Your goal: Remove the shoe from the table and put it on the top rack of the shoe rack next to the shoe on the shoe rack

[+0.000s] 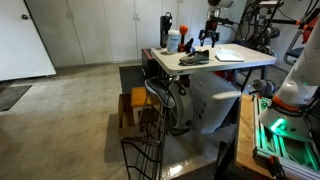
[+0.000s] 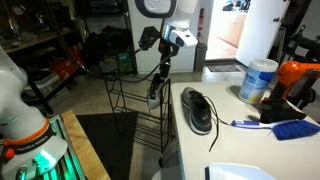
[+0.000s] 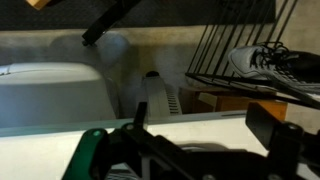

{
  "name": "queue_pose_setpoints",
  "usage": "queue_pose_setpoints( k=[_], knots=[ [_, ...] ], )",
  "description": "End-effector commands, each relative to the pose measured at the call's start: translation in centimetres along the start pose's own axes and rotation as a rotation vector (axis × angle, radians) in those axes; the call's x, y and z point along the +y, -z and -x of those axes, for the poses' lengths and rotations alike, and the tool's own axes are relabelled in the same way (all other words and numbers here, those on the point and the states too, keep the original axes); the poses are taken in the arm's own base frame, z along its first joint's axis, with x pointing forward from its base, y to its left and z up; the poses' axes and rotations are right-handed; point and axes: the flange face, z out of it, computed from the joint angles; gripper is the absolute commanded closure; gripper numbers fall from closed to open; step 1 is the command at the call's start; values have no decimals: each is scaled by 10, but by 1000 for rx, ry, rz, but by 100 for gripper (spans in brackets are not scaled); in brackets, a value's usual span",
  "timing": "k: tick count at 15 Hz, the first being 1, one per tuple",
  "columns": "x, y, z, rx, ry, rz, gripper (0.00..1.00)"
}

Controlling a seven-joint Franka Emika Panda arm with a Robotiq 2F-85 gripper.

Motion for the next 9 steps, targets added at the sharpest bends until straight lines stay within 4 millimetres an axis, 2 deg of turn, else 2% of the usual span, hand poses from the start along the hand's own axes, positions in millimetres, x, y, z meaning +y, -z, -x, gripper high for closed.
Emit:
queue_pose_setpoints(
  k=[1, 5, 6, 9],
  knots=[
    [2, 1, -8, 7, -32, -39, 0],
    [3, 0, -22, 36, -97, -69, 0],
    [6, -2, -39, 89, -204, -78, 0],
    [13, -4, -60, 175, -339, -83, 0]
  ],
)
